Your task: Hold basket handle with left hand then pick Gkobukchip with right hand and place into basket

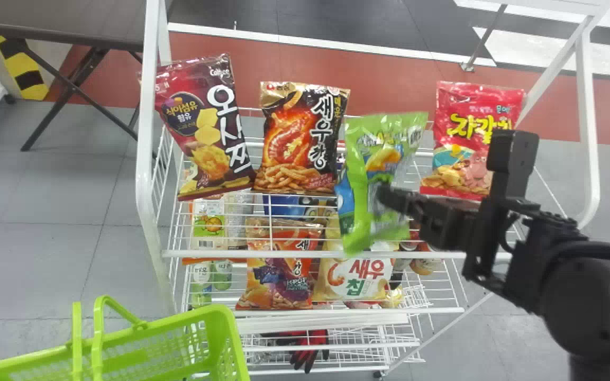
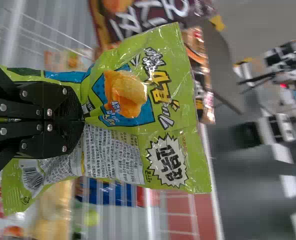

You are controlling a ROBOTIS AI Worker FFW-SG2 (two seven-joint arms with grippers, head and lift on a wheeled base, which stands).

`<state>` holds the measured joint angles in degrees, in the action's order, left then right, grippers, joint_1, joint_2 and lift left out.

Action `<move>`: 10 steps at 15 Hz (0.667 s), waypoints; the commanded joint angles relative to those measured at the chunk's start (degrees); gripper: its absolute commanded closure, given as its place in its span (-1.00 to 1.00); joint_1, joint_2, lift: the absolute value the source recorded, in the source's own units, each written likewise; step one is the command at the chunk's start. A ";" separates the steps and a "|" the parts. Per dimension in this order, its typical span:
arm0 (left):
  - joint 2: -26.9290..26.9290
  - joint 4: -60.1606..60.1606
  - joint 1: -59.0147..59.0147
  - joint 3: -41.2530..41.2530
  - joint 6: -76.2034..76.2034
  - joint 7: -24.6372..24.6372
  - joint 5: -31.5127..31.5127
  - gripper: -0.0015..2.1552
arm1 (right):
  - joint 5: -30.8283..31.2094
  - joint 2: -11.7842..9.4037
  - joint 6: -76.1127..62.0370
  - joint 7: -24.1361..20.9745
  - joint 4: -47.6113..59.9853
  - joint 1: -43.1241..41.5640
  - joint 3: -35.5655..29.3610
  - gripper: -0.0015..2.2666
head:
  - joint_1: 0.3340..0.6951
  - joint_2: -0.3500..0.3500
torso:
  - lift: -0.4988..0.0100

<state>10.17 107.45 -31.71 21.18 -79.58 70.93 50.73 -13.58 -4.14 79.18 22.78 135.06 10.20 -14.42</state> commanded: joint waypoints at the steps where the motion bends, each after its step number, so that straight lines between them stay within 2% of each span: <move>1: 0.03 -0.05 0.16 0.00 -0.37 0.00 0.16 1.00 | -4.87 0.01 10.90 0.42 4.86 2.19 -0.44 0.98 | 1.00 -0.47 | 0.96; 4: 0.11 -0.05 0.33 0.00 -0.89 0.00 0.16 1.00 | -13.31 0.01 10.90 0.51 6.62 4.39 0.44 0.98 | 1.00 -0.29 | 0.96; 7: 0.11 -0.05 0.33 0.00 -1.42 0.00 0.25 1.00 | -16.12 0.01 10.90 0.60 6.80 5.53 6.68 0.98 | 1.00 -0.05 | 0.96; 8: 0.11 0.04 0.24 0.00 -1.42 0.00 0.33 1.00 | -16.56 0.10 10.90 0.51 6.62 5.53 9.41 0.98 | 1.00 0.06 | 0.96; 9: 0.11 0.04 0.24 0.00 -1.60 0.00 0.42 1.00 | -17.00 0.45 10.90 0.34 5.92 5.53 11.78 0.98 | 1.00 0.28 | 0.96; 10: 0.11 0.04 0.24 0.00 -1.77 0.00 0.51 1.00 | -16.91 0.54 10.90 -0.19 4.95 5.53 14.77 0.98 | 1.00 0.40 | 0.96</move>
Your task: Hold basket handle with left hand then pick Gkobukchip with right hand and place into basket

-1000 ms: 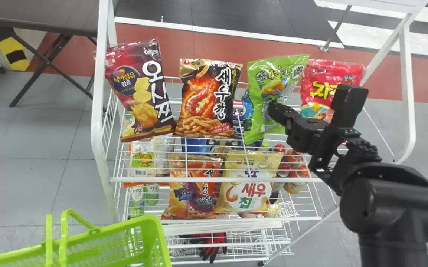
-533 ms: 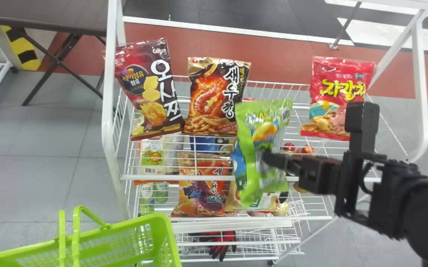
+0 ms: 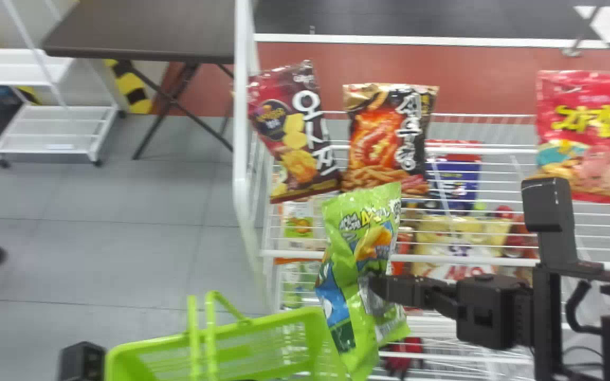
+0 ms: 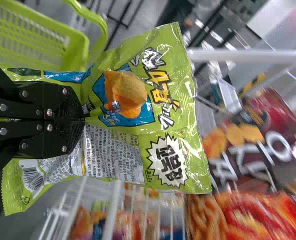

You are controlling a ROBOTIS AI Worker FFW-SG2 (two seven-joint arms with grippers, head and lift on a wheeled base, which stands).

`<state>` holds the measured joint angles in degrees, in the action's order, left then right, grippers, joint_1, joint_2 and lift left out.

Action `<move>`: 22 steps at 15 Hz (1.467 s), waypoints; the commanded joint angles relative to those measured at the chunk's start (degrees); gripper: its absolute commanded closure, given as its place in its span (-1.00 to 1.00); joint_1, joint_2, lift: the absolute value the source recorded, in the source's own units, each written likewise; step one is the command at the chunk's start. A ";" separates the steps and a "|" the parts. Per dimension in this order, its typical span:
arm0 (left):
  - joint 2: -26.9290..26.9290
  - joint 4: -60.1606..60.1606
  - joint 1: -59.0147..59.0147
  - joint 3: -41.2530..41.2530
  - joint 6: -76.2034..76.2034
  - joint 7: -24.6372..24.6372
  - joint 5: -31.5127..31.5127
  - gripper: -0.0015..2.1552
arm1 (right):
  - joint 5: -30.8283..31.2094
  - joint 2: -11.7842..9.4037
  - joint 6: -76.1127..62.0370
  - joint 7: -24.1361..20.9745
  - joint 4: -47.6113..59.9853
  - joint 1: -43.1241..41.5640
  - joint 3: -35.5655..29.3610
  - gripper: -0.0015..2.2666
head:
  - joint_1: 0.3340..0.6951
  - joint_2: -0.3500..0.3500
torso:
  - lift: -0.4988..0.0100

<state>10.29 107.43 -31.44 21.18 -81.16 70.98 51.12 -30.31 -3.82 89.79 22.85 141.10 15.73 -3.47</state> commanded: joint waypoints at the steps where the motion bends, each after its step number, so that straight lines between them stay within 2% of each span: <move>1: 0.00 0.14 -0.02 0.00 -0.36 0.03 0.20 1.00 | 0.43 0.39 0.29 -0.61 -2.32 0.01 6.63 0.98 | 1.00 0.53 | 0.96; 2: 0.00 0.23 -0.02 0.00 -0.54 0.03 0.47 1.00 | 0.61 0.57 0.29 -0.61 -3.73 0.01 8.39 0.98 | 1.00 0.63 | 0.96; 3: 0.00 0.23 -0.02 0.00 -0.72 0.03 0.64 1.00 | 0.87 0.57 0.29 -0.79 -5.13 0.01 10.32 0.98 | 1.00 0.83 | 0.96; 5: 0.00 0.14 -0.02 0.09 -1.24 0.29 1.35 1.00 | 1.05 0.66 0.29 -0.43 -8.74 0.01 13.13 0.98 | 1.00 1.00 | 0.96; 8: 0.00 0.14 -0.02 0.18 -1.60 0.65 1.79 1.00 | 1.22 0.66 0.29 0.45 -14.98 -0.61 16.91 0.96 | 1.00 1.00 | 0.96; 9: 0.00 0.14 -0.02 0.18 -1.60 0.65 1.87 1.00 | 1.84 0.66 0.29 0.36 -16.12 -0.96 18.23 0.84 | 1.00 1.00 | 0.96; 10: 0.00 0.14 -0.02 0.18 -1.60 0.65 1.96 1.00 | 2.89 0.66 0.29 0.27 -16.38 -0.96 19.29 0.51 | 1.00 1.00 | 0.96; 11: 0.09 0.14 -0.02 0.18 -1.60 0.73 2.14 1.00 | 3.86 0.57 0.29 0.09 -16.29 -0.96 19.99 -0.29 | 1.00 1.00 | 0.96; 12: 0.17 0.14 -0.02 0.18 -1.60 0.82 2.14 1.00 | 4.21 0.57 0.29 0.09 -16.12 -0.78 20.25 -1.00 | 1.00 1.00 | 0.96; 16: 0.17 -0.03 -0.02 0.35 -1.42 0.91 2.14 1.00 | 10.89 -0.13 -2.11 0.53 -9.97 1.59 19.02 -0.94 | 1.00 1.00 | 0.96; 18: 0.17 -0.30 -0.02 0.27 -1.42 1.00 2.14 1.00 | 11.33 -0.40 -9.14 3.70 -6.98 4.31 15.95 -0.94 | 1.00 1.00 | 0.96; 22: 0.09 -0.74 -0.02 0.18 -1.42 1.35 2.05 1.00 | 18.89 -0.49 -38.50 4.84 -6.28 12.75 10.85 -0.93 | 1.00 1.00 | 0.96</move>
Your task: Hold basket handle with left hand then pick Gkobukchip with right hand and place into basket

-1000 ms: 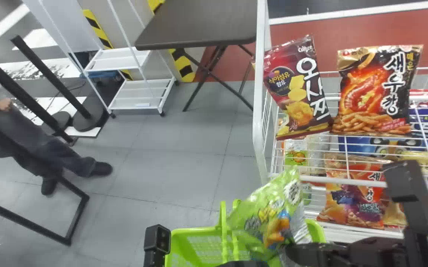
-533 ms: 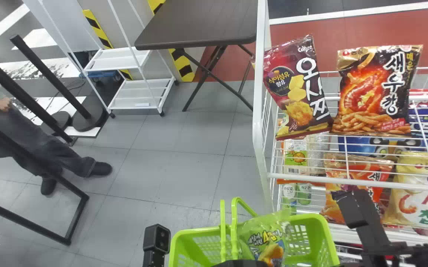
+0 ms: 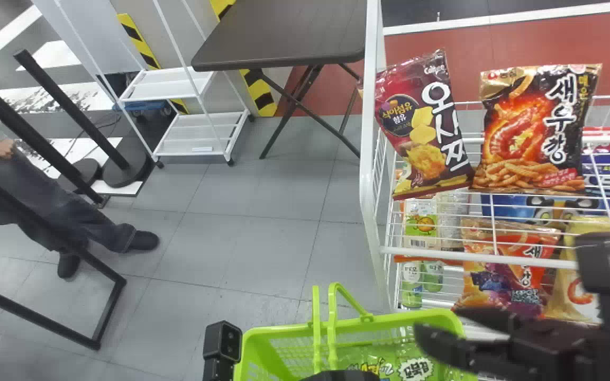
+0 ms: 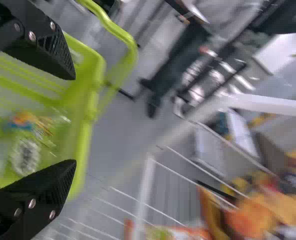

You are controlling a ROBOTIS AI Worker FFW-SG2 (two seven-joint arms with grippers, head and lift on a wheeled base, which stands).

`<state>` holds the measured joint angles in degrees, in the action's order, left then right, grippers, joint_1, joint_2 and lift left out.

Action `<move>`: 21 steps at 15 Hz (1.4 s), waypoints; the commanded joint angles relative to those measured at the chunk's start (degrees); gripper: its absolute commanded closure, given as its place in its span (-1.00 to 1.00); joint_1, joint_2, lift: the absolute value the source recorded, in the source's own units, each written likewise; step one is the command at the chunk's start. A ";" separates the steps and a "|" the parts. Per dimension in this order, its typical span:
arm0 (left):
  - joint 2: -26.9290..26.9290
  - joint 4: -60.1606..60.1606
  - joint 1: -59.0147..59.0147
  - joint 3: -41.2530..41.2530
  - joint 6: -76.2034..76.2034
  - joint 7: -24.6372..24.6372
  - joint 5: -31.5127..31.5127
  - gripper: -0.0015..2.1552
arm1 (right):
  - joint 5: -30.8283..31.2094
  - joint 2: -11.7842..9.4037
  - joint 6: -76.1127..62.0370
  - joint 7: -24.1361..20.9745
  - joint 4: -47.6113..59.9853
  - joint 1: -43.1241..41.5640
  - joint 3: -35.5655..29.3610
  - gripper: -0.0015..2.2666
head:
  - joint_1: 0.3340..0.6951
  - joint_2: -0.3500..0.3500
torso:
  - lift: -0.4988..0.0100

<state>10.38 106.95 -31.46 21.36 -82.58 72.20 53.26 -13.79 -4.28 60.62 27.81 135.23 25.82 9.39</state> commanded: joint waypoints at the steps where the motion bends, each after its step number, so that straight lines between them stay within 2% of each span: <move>1: -0.01 -0.51 0.00 -0.01 0.17 0.22 -0.09 1.00 | 1.84 -0.02 -15.30 -0.04 -1.73 4.41 -4.74 -0.93 | 1.00 1.00 | 0.96; 2: -0.36 -1.13 0.00 0.08 0.17 0.75 -0.09 1.00 | 1.75 0.06 -20.58 -0.04 -3.05 5.64 -7.37 -0.93 | 1.00 0.74 | 0.96; 6: -0.98 -1.66 -0.35 0.08 0.53 1.18 -0.26 1.00 | -0.88 1.21 -46.24 0.75 -12.54 9.42 -17.83 -0.93 | 1.00 0.24 | 0.96; 7: -0.98 -1.66 -0.53 0.08 0.70 1.18 -0.26 1.00 | -0.88 1.65 -52.04 0.75 -15.53 9.68 -19.15 -0.92 | 1.00 -0.04 | 0.96; 9: -1.15 -1.66 -0.70 0.08 0.70 1.18 -0.26 1.00 | -1.41 2.61 -61.88 0.84 -21.50 10.74 -21.17 -0.92 | 1.00 -0.26 | 0.96; 11: -1.15 -1.57 -0.70 0.08 0.70 1.10 -0.35 1.00 | -1.41 2.96 -65.58 0.84 -23.96 11.88 -21.43 -0.92 | 1.00 -0.53 | 0.96; 13: -1.24 -1.39 -0.79 -0.09 0.70 1.10 -0.35 1.00 | -1.41 4.02 -67.51 0.75 -24.05 13.11 -22.05 -0.92 | 1.00 -0.62 | 0.96; 16: -1.24 -1.31 -1.06 -0.09 0.70 1.10 -0.35 1.00 | -1.41 4.11 -67.33 0.66 -23.79 13.29 -22.40 -0.92 | 1.00 -0.70 | 0.96; 21: -1.24 -1.22 -1.32 0.08 0.53 1.18 -0.35 1.00 | -0.97 4.33 -66.81 0.22 -23.61 13.29 -22.05 -0.92 | 1.00 -0.73 | 0.96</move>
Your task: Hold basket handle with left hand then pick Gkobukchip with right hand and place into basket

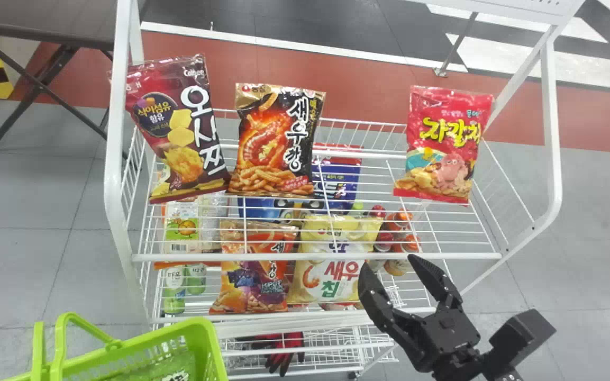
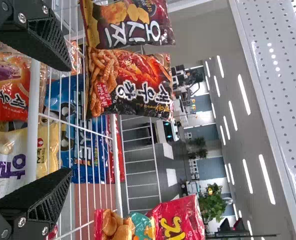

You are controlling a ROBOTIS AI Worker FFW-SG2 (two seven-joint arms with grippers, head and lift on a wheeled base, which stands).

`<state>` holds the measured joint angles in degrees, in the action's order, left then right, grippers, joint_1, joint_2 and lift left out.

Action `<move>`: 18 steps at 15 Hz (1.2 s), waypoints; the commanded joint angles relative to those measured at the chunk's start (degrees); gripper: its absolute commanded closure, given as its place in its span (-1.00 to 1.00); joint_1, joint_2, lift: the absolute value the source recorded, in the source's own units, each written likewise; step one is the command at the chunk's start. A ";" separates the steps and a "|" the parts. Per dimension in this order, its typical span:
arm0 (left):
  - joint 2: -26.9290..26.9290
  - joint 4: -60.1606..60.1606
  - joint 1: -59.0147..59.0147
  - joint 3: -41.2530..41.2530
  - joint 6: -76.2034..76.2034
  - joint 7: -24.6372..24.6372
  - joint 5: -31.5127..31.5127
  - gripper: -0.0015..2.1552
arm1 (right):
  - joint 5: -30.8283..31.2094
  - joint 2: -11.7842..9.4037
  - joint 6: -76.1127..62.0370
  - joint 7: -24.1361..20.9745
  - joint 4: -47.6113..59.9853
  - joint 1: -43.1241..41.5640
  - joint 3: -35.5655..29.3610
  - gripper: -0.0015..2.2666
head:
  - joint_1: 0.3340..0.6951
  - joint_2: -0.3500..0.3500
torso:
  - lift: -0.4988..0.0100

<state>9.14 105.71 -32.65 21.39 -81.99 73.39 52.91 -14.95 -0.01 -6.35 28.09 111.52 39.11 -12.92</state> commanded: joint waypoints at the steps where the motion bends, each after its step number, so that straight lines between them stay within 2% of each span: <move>1: 0.00 0.02 -0.13 0.05 -0.07 -0.09 0.00 1.00 | 0.28 0.06 0.34 -0.15 0.10 0.09 0.44 -0.92 | 1.00 -0.73 | 0.96; 18: 0.00 0.02 -0.04 -0.04 -0.07 -0.09 0.00 1.00 | 0.98 0.06 0.51 -1.29 0.28 -0.09 0.97 -0.92 | 1.00 -0.69 | 0.96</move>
<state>9.14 105.73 -32.59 21.35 -82.05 73.22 52.91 -14.06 0.00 -5.81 26.80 111.80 39.02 -12.01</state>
